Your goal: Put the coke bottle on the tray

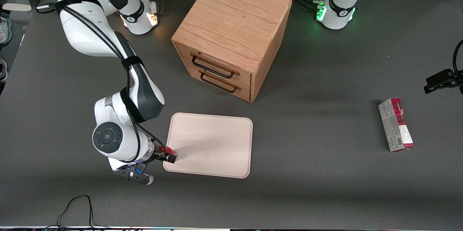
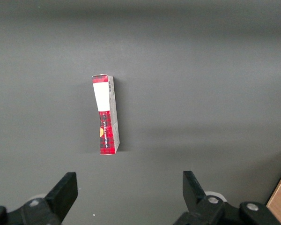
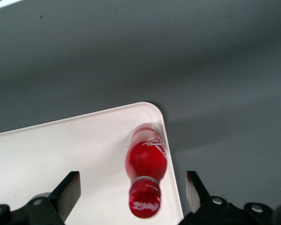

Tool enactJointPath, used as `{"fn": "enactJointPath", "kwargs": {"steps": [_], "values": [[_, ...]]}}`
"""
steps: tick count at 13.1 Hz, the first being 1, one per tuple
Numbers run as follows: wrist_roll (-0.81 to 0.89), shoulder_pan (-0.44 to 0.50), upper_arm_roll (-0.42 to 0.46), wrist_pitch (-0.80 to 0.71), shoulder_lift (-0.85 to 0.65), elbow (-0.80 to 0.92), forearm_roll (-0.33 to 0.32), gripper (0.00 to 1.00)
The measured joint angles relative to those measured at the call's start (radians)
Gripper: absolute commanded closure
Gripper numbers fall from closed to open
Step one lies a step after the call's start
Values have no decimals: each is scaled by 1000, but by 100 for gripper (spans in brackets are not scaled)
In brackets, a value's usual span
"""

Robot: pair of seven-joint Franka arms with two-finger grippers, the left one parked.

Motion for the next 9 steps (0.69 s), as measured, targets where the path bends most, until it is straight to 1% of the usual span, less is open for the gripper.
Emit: {"fn": "enactJointPath", "kwargs": {"steps": [2,4,6,9], "values": [[-112,-43,0,-122,-54,-1,8,0],[-248,-114,0,-202,-137,-31,41,0],[-373,-182,0,-220,-250,-139,56,0],[-483,-233,-2,-188,-436,-370,58,0]]}}
